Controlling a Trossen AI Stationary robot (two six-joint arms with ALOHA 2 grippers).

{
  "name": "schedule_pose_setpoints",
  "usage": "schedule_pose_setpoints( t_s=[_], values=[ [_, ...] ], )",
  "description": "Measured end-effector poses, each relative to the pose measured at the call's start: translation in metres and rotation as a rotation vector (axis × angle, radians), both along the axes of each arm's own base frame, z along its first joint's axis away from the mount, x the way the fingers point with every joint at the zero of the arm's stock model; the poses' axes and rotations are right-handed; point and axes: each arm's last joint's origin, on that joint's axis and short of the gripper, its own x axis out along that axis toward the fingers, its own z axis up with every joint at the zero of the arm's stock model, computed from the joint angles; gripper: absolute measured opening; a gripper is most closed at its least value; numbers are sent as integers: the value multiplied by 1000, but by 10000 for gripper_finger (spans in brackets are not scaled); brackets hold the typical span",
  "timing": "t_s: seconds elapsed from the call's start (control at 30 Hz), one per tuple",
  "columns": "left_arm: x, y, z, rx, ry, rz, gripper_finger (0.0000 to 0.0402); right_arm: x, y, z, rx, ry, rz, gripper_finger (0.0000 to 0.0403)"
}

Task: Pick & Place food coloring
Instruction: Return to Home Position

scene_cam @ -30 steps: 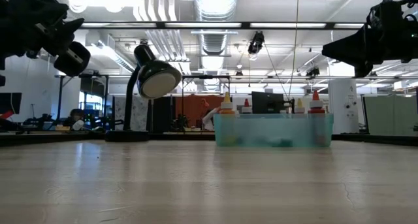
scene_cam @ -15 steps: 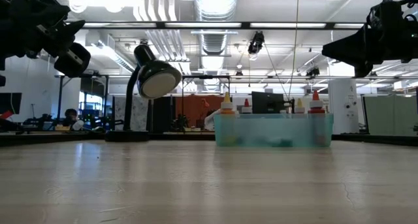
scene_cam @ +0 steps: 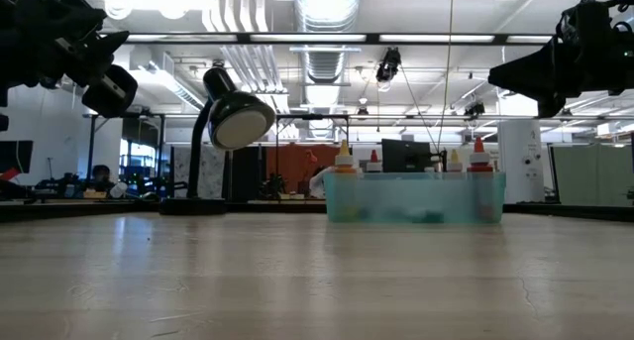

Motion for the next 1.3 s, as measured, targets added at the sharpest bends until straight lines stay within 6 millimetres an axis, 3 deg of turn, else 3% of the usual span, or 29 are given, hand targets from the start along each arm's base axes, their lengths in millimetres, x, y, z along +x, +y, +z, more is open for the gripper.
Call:
schedule_pose_setpoints(
  t_s=[1.3],
  values=[
    [2,0,-3,-2,41,0,85,0,0,0,0,2,-2,68]
  ],
)
